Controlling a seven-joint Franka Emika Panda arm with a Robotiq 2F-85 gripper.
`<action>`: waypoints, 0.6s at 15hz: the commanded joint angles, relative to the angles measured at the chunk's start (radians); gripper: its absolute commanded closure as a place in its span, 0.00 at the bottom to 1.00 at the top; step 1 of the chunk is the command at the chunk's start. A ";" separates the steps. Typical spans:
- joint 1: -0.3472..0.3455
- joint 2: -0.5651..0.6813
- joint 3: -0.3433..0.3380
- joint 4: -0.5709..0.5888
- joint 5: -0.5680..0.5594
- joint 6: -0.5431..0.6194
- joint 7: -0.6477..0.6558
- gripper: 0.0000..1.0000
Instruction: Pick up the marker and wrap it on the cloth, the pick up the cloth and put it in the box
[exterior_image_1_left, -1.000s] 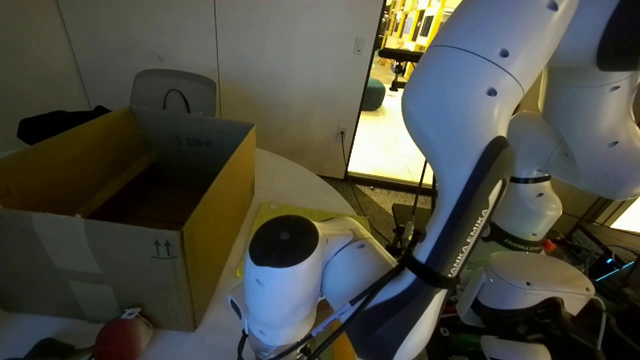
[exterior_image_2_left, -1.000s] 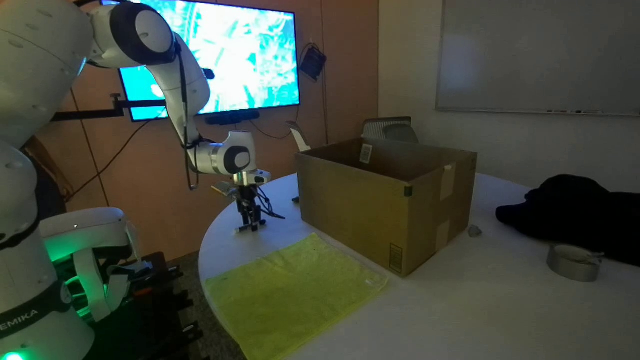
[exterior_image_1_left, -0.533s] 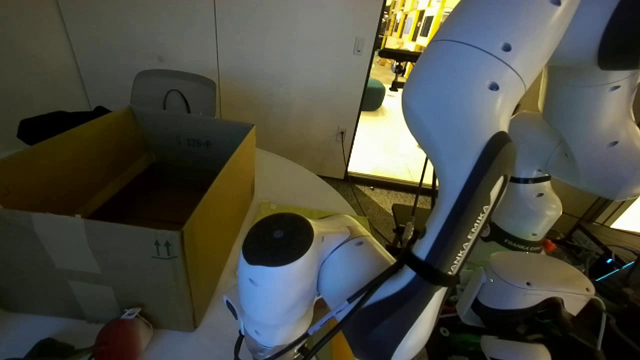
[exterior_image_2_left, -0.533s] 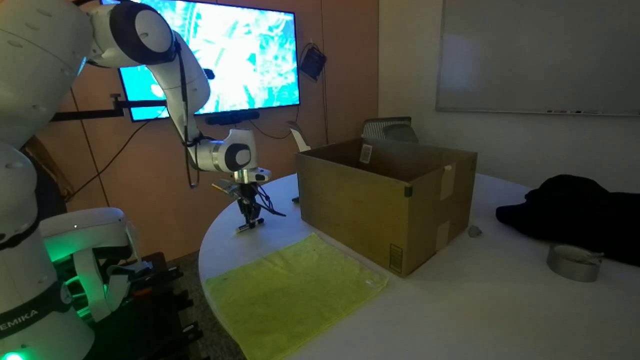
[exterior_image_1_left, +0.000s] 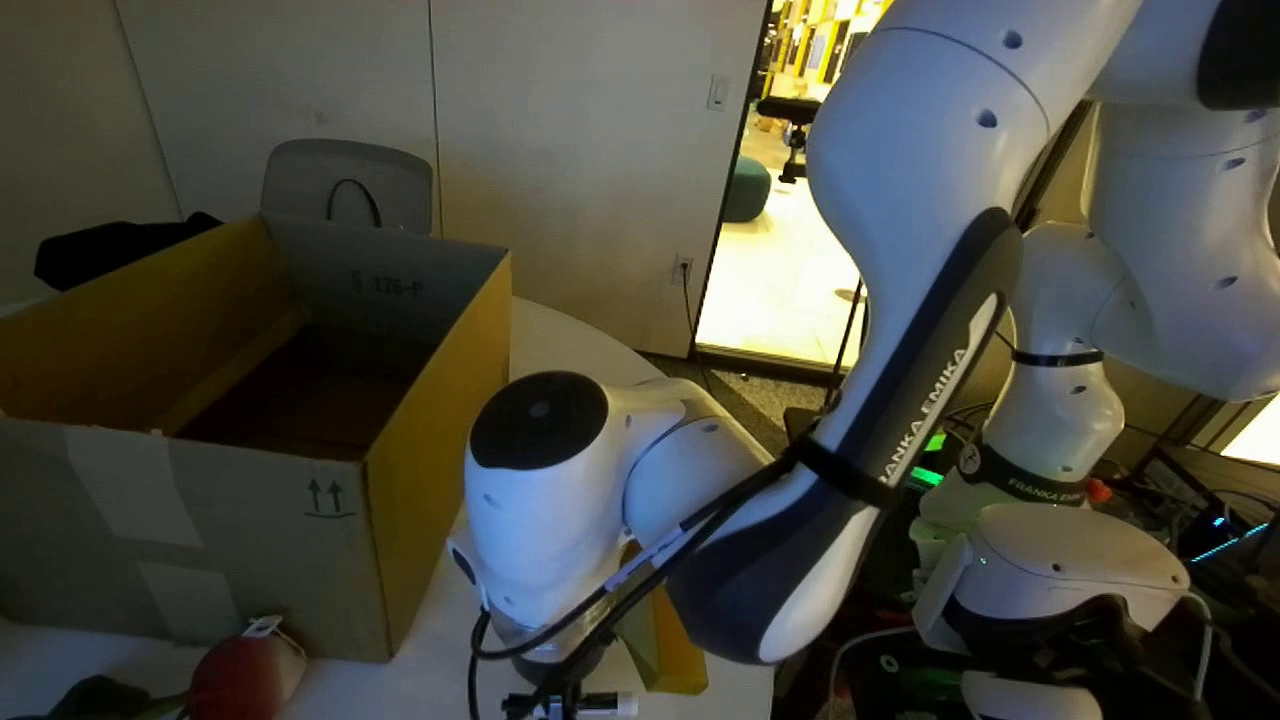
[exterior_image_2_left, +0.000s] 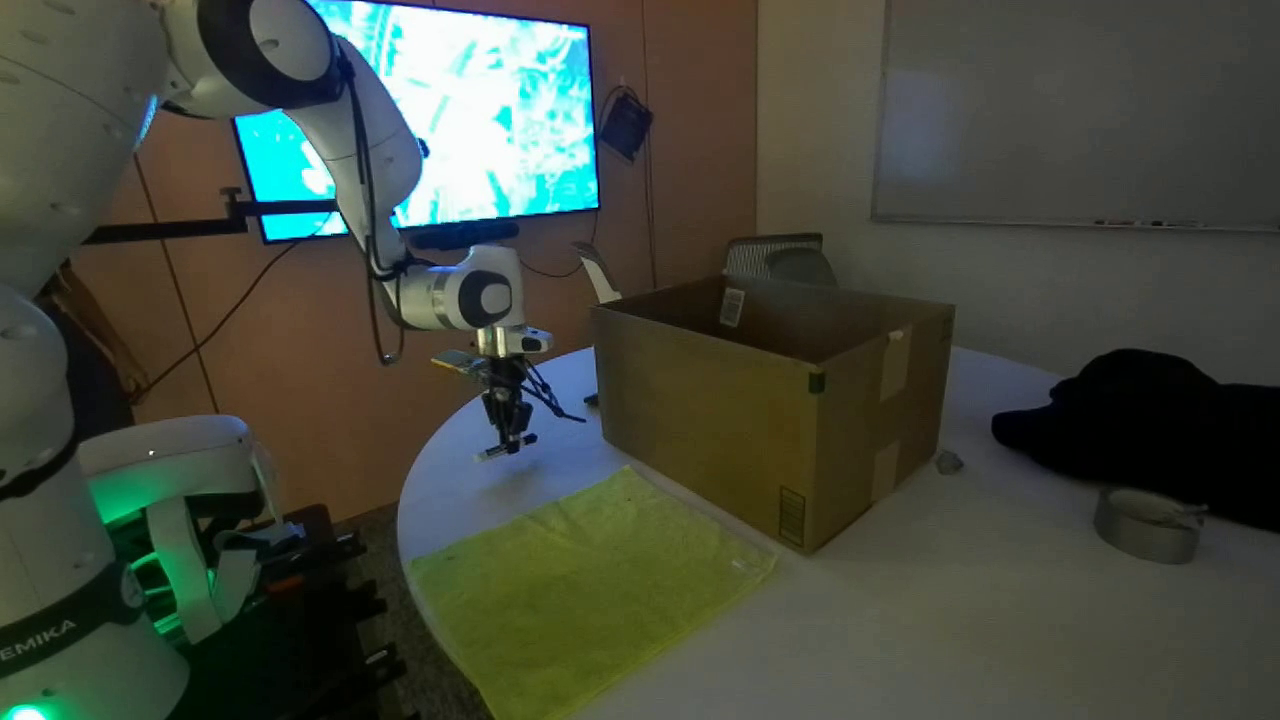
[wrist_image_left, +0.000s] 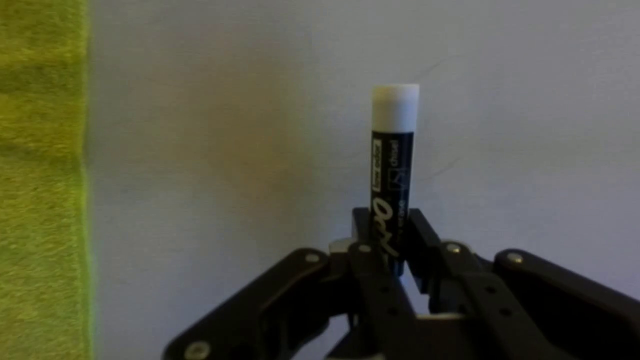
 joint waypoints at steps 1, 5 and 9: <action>-0.019 -0.103 -0.042 -0.092 -0.078 -0.020 0.017 0.92; -0.037 -0.148 -0.121 -0.163 -0.196 -0.006 0.079 0.92; -0.074 -0.149 -0.193 -0.195 -0.301 0.005 0.155 0.92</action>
